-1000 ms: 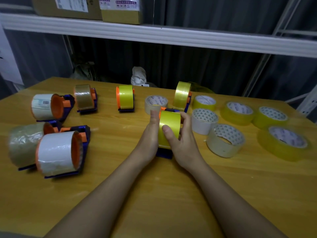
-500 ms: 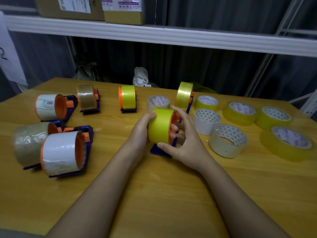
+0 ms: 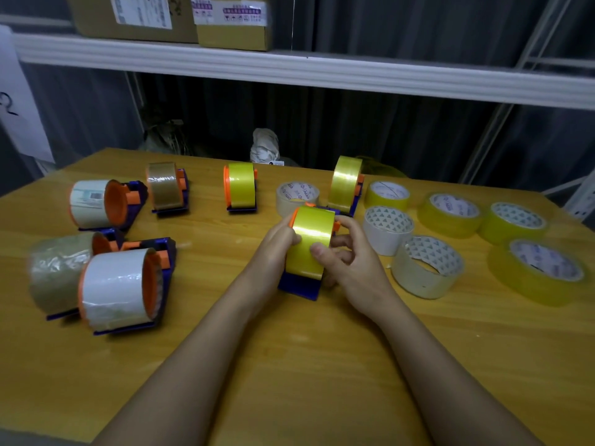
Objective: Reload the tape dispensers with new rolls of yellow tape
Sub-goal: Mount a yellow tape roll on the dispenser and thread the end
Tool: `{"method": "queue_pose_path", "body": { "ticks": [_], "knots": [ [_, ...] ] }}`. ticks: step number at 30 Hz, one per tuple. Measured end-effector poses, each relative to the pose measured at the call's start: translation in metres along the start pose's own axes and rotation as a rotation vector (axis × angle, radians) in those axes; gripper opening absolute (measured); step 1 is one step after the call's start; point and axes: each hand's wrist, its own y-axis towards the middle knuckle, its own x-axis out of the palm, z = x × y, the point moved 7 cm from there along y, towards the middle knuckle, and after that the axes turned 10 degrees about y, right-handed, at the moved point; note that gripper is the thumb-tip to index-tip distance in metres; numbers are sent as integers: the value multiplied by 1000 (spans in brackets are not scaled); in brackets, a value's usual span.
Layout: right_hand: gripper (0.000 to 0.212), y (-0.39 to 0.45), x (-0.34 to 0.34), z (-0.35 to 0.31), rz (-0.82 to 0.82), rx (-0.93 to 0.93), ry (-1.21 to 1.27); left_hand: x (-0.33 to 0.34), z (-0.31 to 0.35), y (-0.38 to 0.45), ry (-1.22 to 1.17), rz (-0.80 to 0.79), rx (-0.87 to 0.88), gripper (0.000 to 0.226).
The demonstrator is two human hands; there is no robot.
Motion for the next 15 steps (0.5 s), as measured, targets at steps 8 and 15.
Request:
{"method": "queue_pose_path", "body": {
  "ticks": [8, 15],
  "knots": [
    [84, -4, 7, -3, -138, -35, 62, 2, 3, -8, -103, -19, 33, 41],
    [81, -7, 4, -12, -132, -98, -10, -4, -1, -5, -94, 47, -9, 57]
  ]
}}
